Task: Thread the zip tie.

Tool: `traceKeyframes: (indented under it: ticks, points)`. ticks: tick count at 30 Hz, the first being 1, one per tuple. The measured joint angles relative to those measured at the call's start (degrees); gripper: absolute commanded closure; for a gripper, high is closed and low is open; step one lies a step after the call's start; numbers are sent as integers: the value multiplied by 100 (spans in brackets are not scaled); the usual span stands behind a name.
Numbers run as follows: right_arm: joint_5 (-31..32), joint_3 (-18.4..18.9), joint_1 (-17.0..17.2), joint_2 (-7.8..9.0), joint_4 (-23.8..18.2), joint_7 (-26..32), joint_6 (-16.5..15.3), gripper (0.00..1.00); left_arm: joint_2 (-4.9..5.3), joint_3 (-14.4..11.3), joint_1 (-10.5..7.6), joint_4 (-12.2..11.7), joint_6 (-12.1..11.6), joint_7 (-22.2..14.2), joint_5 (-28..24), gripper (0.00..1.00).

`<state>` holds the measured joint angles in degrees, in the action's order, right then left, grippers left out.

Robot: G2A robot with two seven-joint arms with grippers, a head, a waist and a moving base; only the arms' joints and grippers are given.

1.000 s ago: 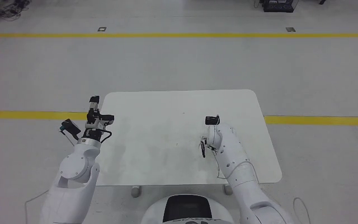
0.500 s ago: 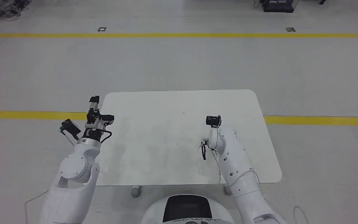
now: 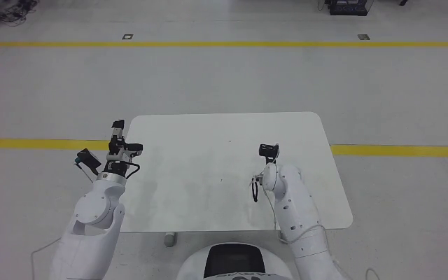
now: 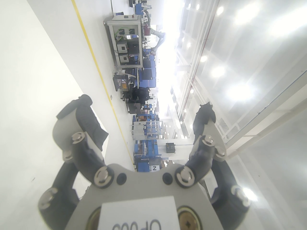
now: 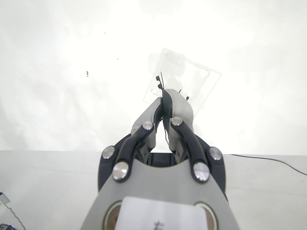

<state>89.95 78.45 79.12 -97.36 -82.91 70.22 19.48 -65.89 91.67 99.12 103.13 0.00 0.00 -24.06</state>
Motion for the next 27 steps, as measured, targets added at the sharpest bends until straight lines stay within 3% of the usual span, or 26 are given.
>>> traceKeyframes:
  ticks: [10, 20, 27]
  points:
    - [0, 96, -343, 31, 708, 69, 0, 100, 0, 0, 0, 0, 0, 0, 0, 0]
    - [0, 91, -945, 36, 1807, 48, 0, 100, 0, 0, 0, 0, 0, 0, 0, 0]
    - [0, 154, -902, -37, 1629, -38, 0, 100, 0, 0, 0, 0, 0, 0, 0, 0]
